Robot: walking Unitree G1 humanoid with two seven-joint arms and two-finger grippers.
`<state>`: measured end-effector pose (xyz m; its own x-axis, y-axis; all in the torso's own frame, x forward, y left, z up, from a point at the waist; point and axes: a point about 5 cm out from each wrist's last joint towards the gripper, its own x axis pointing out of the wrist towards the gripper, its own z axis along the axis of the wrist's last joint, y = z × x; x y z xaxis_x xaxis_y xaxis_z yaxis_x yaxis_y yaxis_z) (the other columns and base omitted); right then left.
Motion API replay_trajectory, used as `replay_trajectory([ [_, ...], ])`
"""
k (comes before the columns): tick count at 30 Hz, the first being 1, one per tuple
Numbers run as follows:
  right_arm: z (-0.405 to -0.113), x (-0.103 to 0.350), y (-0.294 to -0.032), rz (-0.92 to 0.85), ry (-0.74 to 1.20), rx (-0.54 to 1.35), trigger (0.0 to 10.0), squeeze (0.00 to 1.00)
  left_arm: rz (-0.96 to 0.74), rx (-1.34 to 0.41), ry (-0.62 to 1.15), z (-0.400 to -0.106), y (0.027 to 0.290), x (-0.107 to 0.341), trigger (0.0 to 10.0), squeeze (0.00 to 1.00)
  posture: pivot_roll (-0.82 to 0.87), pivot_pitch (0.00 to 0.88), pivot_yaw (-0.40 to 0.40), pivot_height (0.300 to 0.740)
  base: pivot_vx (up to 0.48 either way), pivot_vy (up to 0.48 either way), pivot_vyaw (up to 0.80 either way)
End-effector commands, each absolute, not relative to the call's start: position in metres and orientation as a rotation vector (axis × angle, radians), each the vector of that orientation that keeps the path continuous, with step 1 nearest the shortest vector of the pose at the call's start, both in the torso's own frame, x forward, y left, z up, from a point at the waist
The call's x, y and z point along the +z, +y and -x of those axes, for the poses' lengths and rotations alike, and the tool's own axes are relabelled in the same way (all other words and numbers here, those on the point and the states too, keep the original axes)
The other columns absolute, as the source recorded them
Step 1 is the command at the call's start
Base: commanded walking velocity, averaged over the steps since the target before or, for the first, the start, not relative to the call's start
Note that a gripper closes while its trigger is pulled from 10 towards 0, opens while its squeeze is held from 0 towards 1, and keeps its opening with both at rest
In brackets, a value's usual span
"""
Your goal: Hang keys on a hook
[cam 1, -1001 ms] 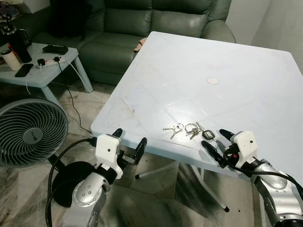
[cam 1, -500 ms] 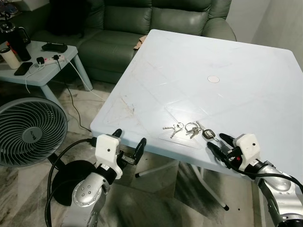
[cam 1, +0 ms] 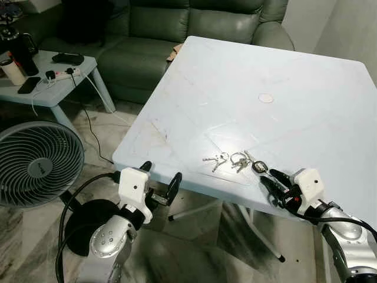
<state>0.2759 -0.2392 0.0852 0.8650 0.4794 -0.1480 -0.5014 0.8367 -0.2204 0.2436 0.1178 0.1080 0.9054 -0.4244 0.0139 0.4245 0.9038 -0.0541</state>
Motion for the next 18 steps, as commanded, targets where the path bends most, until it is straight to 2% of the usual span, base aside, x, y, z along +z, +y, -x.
replay_trajectory([
  [1,-0.2770,0.0864,-0.2411,0.246,0.075,0.504,2.0,0.00,0.041,-0.434,-0.013,-0.2429,0.1193,0.1123,10.0,0.00,-0.02,0.113,0.013,0.732,0.000,0.000,0.00],
  [2,-0.2770,0.0864,-0.2411,0.246,0.075,0.504,2.0,0.00,0.041,-0.434,-0.013,-0.2429,0.1193,0.1123,10.0,0.00,-0.02,0.113,0.013,0.732,0.000,0.000,0.00],
  [3,-0.2777,0.0869,-0.2407,0.244,0.073,0.502,3.0,0.00,0.041,-0.435,-0.014,-0.2431,0.1193,0.1125,10.0,0.00,-0.01,0.112,0.013,0.732,0.000,0.000,0.00],
  [6,-0.2784,0.0876,-0.2404,0.239,0.068,0.498,3.0,0.00,0.040,-0.435,-0.014,-0.2433,0.1193,0.1126,10.0,0.00,-0.01,0.112,0.013,0.732,0.000,0.000,0.00],
  [7,-0.2782,0.0873,-0.2402,0.238,0.067,0.496,3.7,0.00,0.040,-0.435,-0.013,-0.2430,0.1194,0.1124,10.0,0.00,-0.01,0.113,0.014,0.732,0.000,0.000,0.00],
  [9,-0.2785,0.0874,-0.2404,0.232,0.067,0.492,3.8,0.00,0.041,-0.436,-0.013,-0.2429,0.1192,0.1125,10.0,0.00,-0.01,0.114,0.014,0.732,0.000,0.000,0.00],
  [10,-0.2788,0.0873,-0.2405,0.231,0.067,0.488,4.8,0.00,0.041,-0.437,-0.012,-0.2425,0.1191,0.1124,10.0,0.00,-0.01,0.113,0.014,0.732,0.000,0.000,0.00],
  [11,-0.2788,0.0873,-0.2405,0.231,0.067,0.488,4.8,0.00,0.041,-0.437,-0.012,-0.2425,0.1191,0.1124,10.0,0.00,-0.01,0.113,0.014,0.732,0.000,0.000,0.00],
  [12,-0.2790,0.0873,-0.2404,0.233,0.066,0.486,9.3,0.00,0.041,-0.437,-0.012,-0.2423,0.1191,0.1122,10.0,0.00,-0.01,0.113,0.014,0.732,0.000,0.000,0.00],
  [13,-0.2792,0.0874,-0.2406,0.233,0.065,0.483,10.0,0.00,0.041,-0.437,-0.011,-0.2422,0.1190,0.1122,10.0,0.00,-0.01,0.113,0.014,0.732,0.000,0.000,0.00],
  [18,-0.2807,0.0884,-0.2420,0.238,0.061,0.468,10.0,0.00,0.044,-0.436,-0.012,-0.2424,0.1187,0.1123,10.0,0.00,-0.01,0.112,0.014,0.732,0.000,0.000,0.00],
])
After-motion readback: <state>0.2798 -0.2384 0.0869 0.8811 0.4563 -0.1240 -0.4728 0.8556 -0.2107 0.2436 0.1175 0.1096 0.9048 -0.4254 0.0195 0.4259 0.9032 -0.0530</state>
